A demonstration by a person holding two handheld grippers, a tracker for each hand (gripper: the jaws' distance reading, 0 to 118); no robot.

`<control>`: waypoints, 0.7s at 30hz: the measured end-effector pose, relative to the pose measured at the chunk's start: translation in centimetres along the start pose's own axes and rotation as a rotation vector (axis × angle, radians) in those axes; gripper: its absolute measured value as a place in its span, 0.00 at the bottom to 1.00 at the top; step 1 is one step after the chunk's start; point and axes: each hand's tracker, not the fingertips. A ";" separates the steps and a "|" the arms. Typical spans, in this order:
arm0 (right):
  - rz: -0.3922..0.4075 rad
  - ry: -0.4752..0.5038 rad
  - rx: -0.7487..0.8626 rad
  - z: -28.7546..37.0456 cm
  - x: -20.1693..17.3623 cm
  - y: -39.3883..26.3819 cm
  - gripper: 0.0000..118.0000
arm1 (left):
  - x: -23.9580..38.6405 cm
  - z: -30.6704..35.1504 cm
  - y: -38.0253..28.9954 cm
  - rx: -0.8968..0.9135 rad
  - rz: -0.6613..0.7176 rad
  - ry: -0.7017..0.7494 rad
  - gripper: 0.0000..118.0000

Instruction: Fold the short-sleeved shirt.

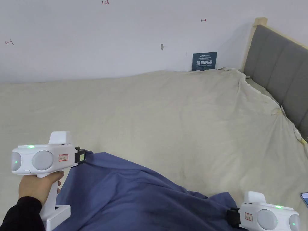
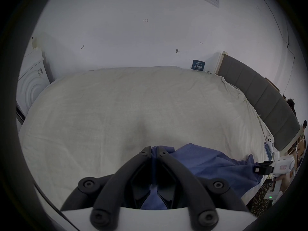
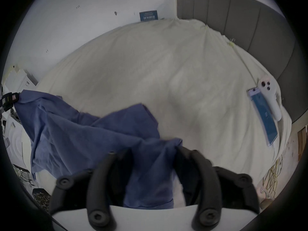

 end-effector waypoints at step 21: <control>0.191 0.120 0.488 17.3 -4.8 12.1 0.09 | -6.9 11.0 3.0 0.245 0.187 0.094 0.02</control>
